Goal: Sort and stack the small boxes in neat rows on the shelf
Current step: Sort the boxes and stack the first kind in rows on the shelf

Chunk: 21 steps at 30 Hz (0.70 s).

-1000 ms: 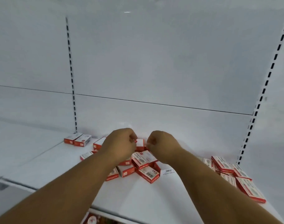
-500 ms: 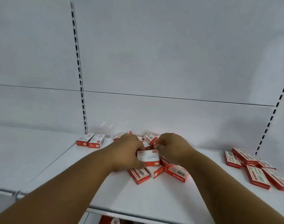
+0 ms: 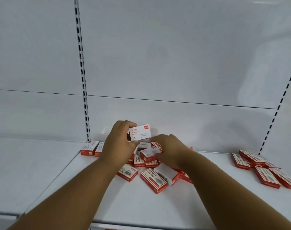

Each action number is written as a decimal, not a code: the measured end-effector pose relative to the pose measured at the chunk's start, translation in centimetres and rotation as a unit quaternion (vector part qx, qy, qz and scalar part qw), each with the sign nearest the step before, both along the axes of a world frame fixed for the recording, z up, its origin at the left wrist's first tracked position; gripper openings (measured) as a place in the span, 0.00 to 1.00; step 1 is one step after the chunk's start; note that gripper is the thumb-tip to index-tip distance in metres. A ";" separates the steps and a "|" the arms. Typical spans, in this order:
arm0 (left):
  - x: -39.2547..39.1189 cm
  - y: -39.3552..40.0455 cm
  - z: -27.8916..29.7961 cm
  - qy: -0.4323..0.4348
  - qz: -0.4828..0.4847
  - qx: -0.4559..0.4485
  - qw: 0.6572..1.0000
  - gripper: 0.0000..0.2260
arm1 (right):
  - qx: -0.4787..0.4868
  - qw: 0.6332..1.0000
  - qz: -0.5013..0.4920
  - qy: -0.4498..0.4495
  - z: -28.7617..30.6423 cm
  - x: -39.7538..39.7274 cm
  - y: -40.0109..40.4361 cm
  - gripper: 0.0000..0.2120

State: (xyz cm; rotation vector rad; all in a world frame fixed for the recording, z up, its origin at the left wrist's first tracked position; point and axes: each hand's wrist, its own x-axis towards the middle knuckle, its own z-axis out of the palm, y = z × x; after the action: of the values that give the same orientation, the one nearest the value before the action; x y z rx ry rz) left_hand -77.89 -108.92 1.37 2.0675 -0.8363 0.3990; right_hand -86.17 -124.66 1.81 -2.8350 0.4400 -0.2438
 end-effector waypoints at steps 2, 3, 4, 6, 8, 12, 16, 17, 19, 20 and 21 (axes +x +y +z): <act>0.4 0.2 -0.7 0.008 0.001 -0.018 1.000 0.24 | -0.057 0.997 0.007 0.045 0.3 0.8 0.5 0.27; 0.6 0.3 -0.9 0.012 0.001 -0.025 1.000 0.24 | -0.082 0.994 0.008 0.068 0.5 1.1 0.7 0.27; 0.7 0.4 -1.0 0.016 0.003 -0.028 0.999 0.24 | -0.092 0.992 0.012 0.087 0.7 1.3 0.8 0.27; 0.9 0.6 -1.3 0.025 0.004 -0.032 0.999 0.25 | -0.064 0.992 0.016 0.108 1.3 1.3 1.1 0.28; 1.0 0.9 -1.5 0.067 0.000 -0.059 0.996 0.24 | -0.016 0.996 -0.001 0.092 1.8 1.3 1.5 0.27; 1.2 1.5 -1.2 0.169 0.000 -0.157 0.973 0.22 | 0.173 0.981 -0.049 -0.065 2.4 1.7 2.4 0.19; 1.3 2.3 -0.1 0.242 0.010 -0.262 0.934 0.14 | 0.416 0.892 -0.050 -0.170 3.3 2.4 4.9 0.18; 1.4 2.8 0.1 0.249 0.018 -0.277 0.928 0.12 | 0.439 0.879 -0.049 -0.180 3.4 2.8 5.7 0.17; 1.9 4.4 0.5 0.229 0.060 -0.255 0.938 0.11 | 0.432 0.883 -0.058 -0.174 3.1 3.8 7.0 0.17; 2.4 5.5 0.5 0.216 0.085 -0.227 0.946 0.11 | 0.416 0.892 -0.064 -0.164 2.8 4.5 7.6 0.16; 2.9 6.8 0.4 0.207 0.110 -0.202 0.951 0.10 | 0.405 0.899 -0.064 -0.152 2.6 5.2 8.3 0.15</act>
State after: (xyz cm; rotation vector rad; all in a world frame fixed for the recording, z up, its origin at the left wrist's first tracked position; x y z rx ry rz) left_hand -75.01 -102.10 1.79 1.7684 -0.2465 0.2178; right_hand -81.01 -116.36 4.36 -1.9159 0.5067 -0.4088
